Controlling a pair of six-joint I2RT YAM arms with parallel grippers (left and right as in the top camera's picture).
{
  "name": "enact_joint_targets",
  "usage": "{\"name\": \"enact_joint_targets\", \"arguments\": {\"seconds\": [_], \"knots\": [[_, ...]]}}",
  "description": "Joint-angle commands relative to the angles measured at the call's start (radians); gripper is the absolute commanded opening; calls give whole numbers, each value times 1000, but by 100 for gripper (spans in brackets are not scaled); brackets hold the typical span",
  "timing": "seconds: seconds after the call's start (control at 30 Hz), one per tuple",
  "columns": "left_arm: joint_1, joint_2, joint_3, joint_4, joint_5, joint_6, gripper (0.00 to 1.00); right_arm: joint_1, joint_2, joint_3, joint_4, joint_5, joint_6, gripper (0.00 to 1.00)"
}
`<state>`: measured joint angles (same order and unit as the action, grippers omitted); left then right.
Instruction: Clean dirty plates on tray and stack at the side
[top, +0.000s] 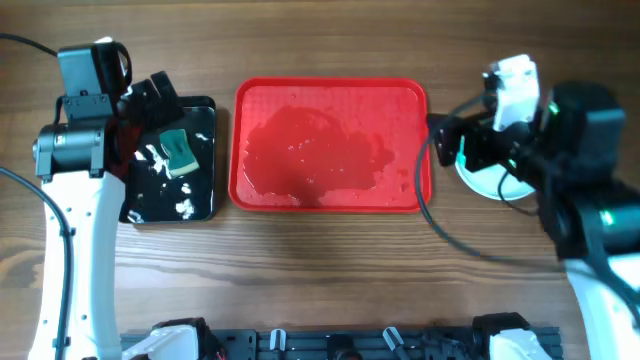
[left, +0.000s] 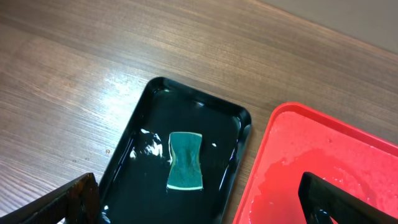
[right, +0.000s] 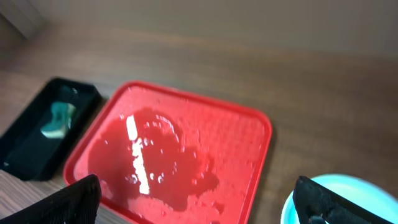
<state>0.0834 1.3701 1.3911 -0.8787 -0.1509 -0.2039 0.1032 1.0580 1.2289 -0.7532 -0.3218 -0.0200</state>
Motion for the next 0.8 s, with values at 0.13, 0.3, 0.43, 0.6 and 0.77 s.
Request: {"name": "enact_joint_targets", "arguments": {"seconds": [0.13,0.3,0.43,0.6,0.77], "knots": [[-3,5,3,-2,5,-17,100,-2,-246,33,-3,64,385,100],[-3,5,3,-2,5,-17,100,-2,-281,32,-4,132,286,100],[-3,5,3,-2,5,-17,100,-2,-280,-16,3,247,285,100],[-3,5,3,-2,5,-17,100,-2,-436,-342,282,299,283,100],[-3,5,3,-2,5,-17,100,-2,-699,-796,643,242,283,100]]}}
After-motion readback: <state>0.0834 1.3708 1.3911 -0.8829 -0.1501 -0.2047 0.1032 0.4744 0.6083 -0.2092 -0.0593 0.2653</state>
